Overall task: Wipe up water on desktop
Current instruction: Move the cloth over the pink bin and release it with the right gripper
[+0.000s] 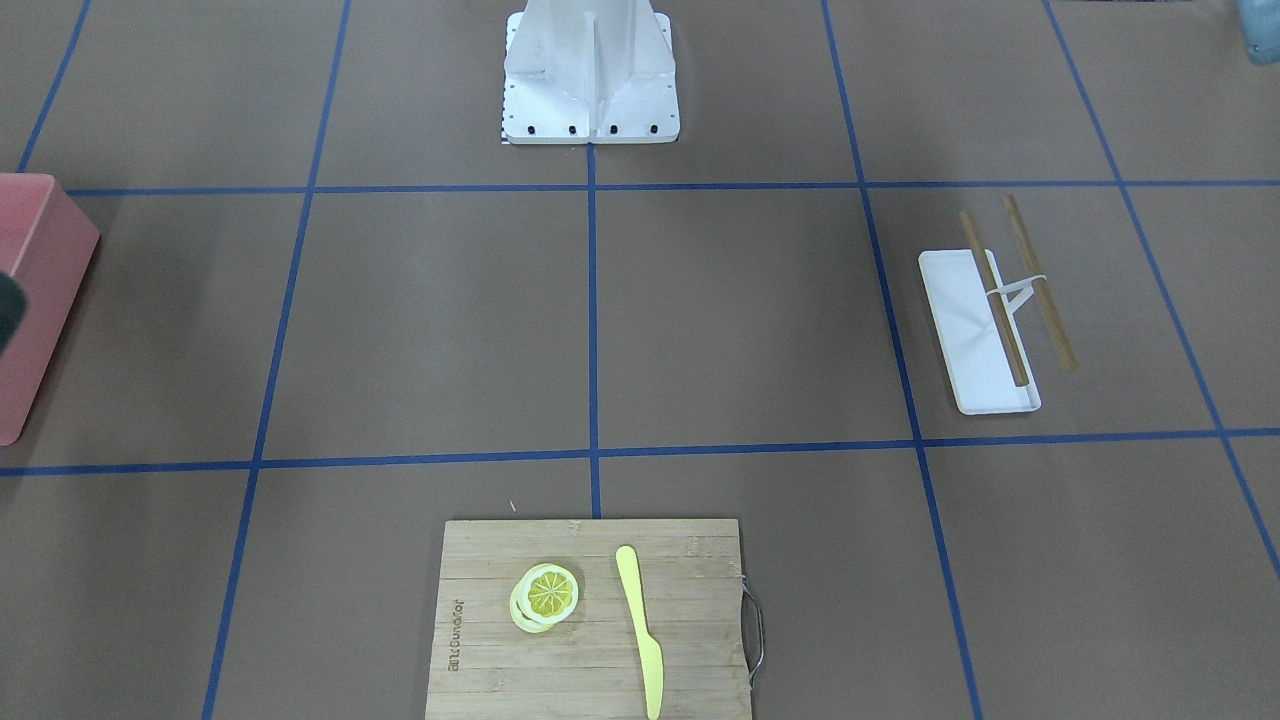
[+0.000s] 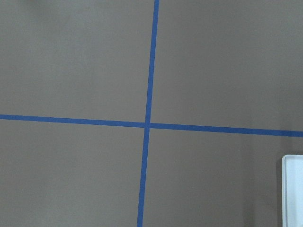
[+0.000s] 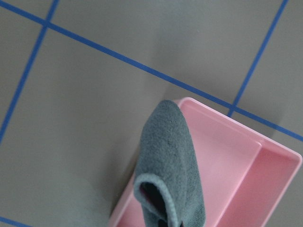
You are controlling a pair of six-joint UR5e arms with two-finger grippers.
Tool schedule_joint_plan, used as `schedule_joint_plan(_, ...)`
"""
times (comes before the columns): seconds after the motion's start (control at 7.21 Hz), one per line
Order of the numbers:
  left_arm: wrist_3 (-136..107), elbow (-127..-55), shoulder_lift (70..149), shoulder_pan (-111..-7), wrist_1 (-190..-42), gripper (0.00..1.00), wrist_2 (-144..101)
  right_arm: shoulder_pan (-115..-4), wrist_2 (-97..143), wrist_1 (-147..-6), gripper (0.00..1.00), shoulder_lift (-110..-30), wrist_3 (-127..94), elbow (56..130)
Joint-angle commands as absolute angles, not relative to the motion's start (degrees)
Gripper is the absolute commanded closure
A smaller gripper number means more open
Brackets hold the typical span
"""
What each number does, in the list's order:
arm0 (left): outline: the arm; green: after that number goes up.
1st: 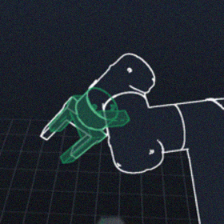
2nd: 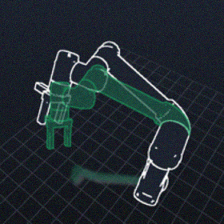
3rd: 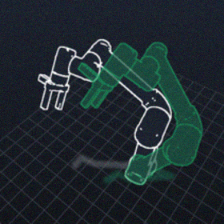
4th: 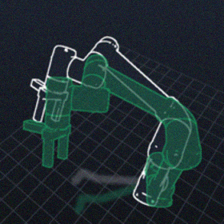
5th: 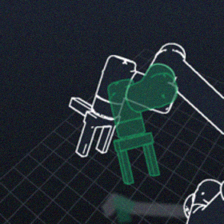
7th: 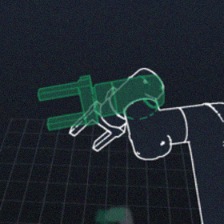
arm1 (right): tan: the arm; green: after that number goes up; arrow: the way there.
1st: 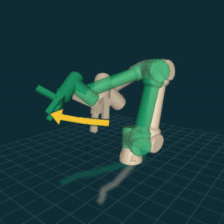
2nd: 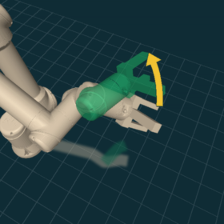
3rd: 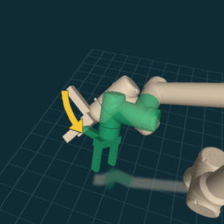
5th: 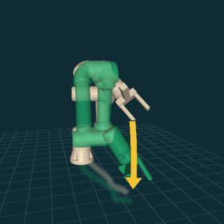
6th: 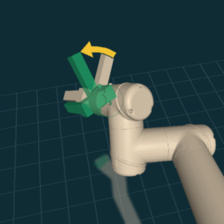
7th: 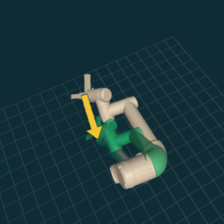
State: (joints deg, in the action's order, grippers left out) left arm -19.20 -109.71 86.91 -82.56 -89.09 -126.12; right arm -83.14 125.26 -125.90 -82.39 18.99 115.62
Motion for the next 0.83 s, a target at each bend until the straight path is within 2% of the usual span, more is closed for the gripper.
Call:
schedule_joint_plan(0.0,-11.5,-109.2,83.6,-83.1,-88.9,0.02,-126.7,-85.7,125.0,-126.7,1.0,-87.1,24.4,111.1)
schedule_joint_plan(0.28,-2.8,-106.0,81.0,-85.9,-89.6,0.02,-126.8,-85.7,125.5,-123.2,1.0,-87.7,24.0,107.2)
schedule_joint_plan(0.42,-1.3,-105.6,80.7,-86.3,-89.6,0.02,-126.8,-85.7,125.7,-118.3,0.02,-88.1,24.0,104.1)
schedule_joint_plan(0.69,-1.1,-104.9,80.3,-86.7,-89.6,0.02,-126.7,-86.0,125.9,-110.7,0.0,-89.9,23.9,99.3)
